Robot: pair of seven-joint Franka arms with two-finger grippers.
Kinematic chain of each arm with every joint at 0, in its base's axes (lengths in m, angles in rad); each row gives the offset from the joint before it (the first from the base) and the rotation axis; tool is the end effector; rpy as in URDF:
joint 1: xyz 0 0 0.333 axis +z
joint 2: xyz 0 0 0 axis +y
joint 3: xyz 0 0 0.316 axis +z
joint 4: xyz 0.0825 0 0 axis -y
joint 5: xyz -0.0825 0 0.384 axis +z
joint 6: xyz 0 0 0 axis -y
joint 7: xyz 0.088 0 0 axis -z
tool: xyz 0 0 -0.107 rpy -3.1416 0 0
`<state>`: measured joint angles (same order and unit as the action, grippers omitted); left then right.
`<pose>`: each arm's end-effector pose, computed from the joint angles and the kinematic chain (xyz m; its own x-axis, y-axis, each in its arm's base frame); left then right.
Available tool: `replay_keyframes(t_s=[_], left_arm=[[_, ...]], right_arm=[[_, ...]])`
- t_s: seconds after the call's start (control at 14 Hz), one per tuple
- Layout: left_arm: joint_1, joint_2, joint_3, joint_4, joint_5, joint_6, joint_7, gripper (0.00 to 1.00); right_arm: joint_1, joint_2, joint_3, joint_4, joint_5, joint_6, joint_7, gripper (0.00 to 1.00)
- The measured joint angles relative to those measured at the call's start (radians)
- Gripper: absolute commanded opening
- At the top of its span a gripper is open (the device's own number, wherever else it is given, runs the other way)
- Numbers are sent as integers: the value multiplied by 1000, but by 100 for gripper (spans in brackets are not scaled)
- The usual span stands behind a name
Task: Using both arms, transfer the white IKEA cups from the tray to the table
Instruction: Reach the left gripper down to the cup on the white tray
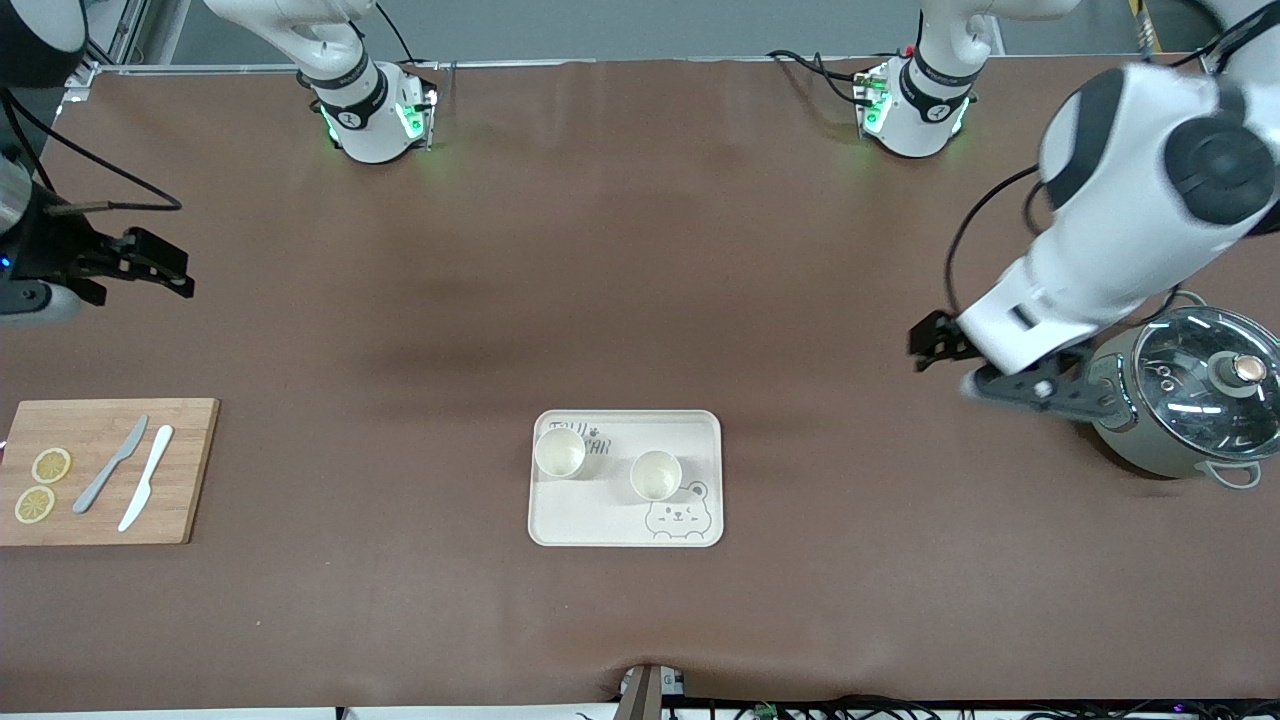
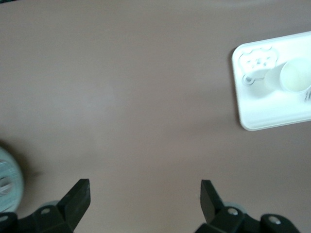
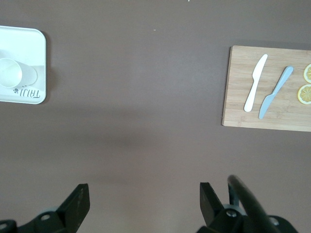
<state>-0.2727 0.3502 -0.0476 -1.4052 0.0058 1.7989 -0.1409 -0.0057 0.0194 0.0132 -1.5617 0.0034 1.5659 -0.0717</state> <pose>0.6386 -0.2062 0.5093 0.9835 -0.1759 0.0419 -0.1767 -0.9841 0.0167 0.5598 0.0045 0.6176 0.9968 0.0791 -0.0149 0.0791 -0.9969 -0.0047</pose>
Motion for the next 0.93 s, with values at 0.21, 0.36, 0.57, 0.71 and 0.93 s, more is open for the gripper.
replay_keyframes(t_s=[0.21, 0.36, 0.57, 0.71, 0.93], left_arm=[[-62, 183, -6, 133, -1, 65, -88, 100], [-92, 287, -8, 181, -2, 142, -122, 100], [-140, 414, -10, 247, -3, 249, -198, 100], [-178, 467, -10, 270, -3, 312, -255, 100], [-243, 519, 12, 279, -3, 378, -323, 100]], right_arm=[[-13, -14, -7, -12, 0, -12, 0, 100], [-16, -13, -10, -33, 0, -10, 0, 100], [-16, -13, -9, -48, 0, -6, 0, 100], [-16, -10, -9, -52, 0, 3, 0, 100], [-15, 17, -6, -61, 4, 46, 0, 100]])
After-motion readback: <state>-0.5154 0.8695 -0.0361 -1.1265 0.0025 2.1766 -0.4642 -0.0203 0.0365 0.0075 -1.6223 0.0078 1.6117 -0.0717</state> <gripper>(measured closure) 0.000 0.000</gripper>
